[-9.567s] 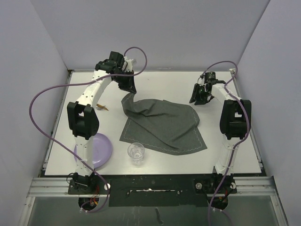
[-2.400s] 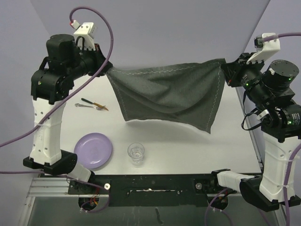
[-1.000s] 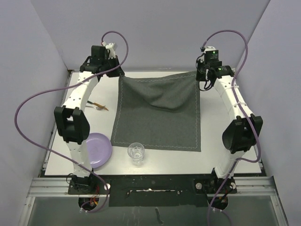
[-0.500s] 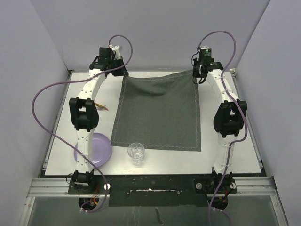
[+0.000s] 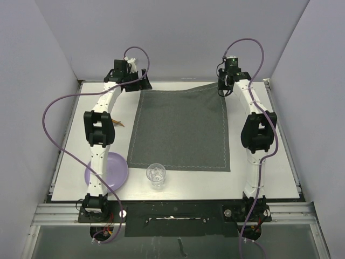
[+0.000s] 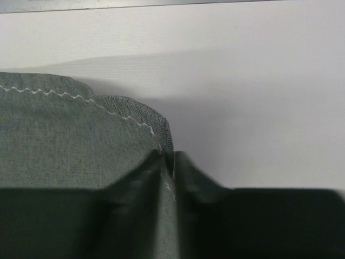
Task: Set the dinner table for one person
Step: Flatten out the napkin at the center of the board.
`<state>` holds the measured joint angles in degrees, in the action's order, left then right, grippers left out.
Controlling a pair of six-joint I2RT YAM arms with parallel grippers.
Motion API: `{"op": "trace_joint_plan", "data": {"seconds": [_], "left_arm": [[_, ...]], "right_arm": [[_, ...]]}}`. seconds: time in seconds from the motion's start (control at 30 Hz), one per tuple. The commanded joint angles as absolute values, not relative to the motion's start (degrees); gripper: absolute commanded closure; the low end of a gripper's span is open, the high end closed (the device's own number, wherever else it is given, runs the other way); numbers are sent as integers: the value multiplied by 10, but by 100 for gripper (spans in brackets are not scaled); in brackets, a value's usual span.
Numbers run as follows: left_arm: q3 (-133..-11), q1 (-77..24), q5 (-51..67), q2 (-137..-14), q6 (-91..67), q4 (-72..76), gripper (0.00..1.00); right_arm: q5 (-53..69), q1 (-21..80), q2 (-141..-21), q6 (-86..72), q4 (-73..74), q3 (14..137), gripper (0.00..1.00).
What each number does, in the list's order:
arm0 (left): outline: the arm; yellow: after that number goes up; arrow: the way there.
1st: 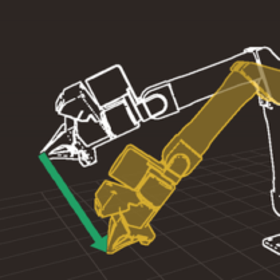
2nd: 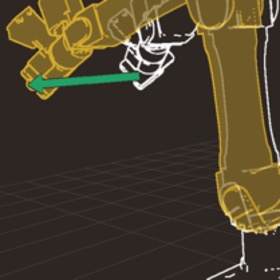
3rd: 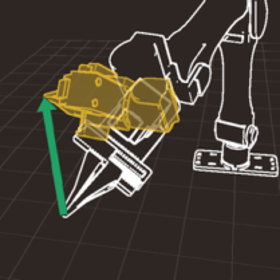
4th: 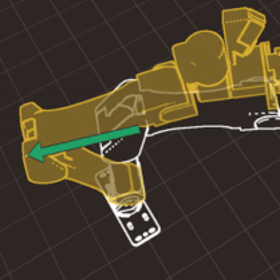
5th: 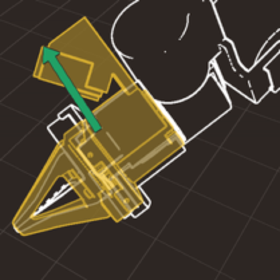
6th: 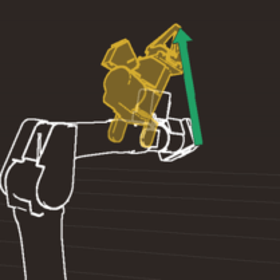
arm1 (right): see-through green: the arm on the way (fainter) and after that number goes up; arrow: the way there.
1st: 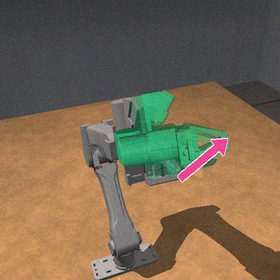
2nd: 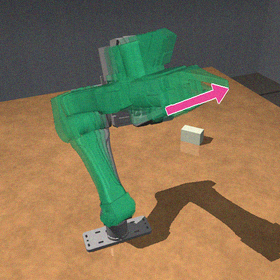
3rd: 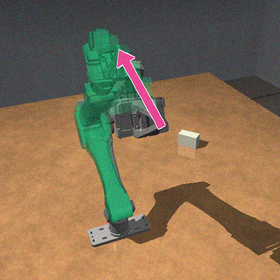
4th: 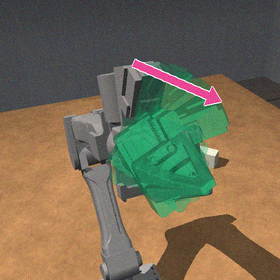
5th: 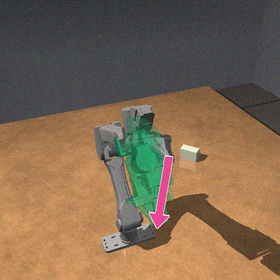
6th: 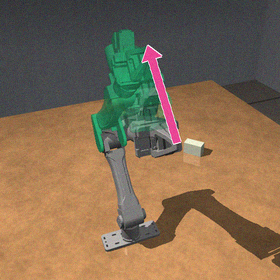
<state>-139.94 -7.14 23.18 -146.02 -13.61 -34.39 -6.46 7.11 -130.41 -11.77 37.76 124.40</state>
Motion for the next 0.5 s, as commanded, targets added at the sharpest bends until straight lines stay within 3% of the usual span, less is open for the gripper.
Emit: {"op": "trace_joint_plan", "data": {"seconds": [0.0,0.07,0.13,0.3,0.47], "left_arm": [[-1427,-68,242,-1479,-148,-314,3],[-1424,-67,240,-1474,-148,-315,3],[-1411,-68,236,-1460,-148,-313,3],[-1347,-69,221,-1396,-152,-300,3],[-1212,-75,209,-1287,-170,-253,3]], "right_arm": [[-82,69,-1294,-105,350,1256,55],[-84,71,-1277,-105,333,1222,28],[-91,72,-1254,-105,318,1198,18],[-94,82,-1211,-112,320,1172,14],[-84,104,-1127,-135,320,1101,18]]}}
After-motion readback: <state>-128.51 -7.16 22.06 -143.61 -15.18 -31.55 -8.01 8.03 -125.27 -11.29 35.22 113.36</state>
